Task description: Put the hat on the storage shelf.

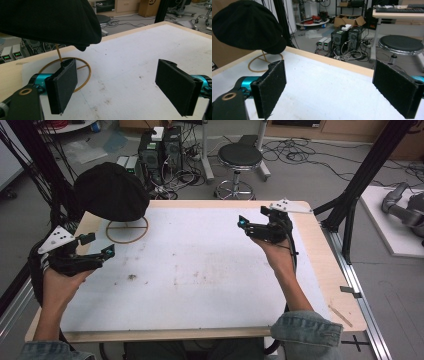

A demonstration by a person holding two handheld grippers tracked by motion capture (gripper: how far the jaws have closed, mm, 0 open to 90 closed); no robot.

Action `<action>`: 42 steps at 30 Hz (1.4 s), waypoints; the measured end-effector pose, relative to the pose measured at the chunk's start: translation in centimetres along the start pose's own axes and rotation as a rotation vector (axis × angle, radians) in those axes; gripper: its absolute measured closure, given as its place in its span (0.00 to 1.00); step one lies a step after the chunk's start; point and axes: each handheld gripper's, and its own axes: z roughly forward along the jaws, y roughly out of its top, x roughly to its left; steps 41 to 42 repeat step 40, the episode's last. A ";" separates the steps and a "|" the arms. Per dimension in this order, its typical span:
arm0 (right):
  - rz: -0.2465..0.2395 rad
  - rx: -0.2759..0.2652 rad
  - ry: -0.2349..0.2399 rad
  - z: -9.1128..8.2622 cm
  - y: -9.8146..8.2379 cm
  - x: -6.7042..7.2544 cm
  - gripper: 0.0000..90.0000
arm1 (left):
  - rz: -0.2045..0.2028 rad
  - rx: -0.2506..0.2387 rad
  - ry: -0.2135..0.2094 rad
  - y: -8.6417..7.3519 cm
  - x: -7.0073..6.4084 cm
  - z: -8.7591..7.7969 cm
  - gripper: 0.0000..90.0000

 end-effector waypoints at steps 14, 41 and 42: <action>-0.002 0.034 -0.047 -2.9 -5.4 -0.8 0.13 | 0.001 0.015 -0.001 -0.4 -0.2 0.5 0.20; 0.037 0.022 -0.070 -4.0 -9.3 -1.5 0.13 | 0.002 0.025 0.001 -0.6 -0.1 0.7 0.20; 0.037 0.022 -0.070 -4.0 -9.3 -1.5 0.13 | 0.002 0.025 0.001 -0.6 -0.1 0.7 0.20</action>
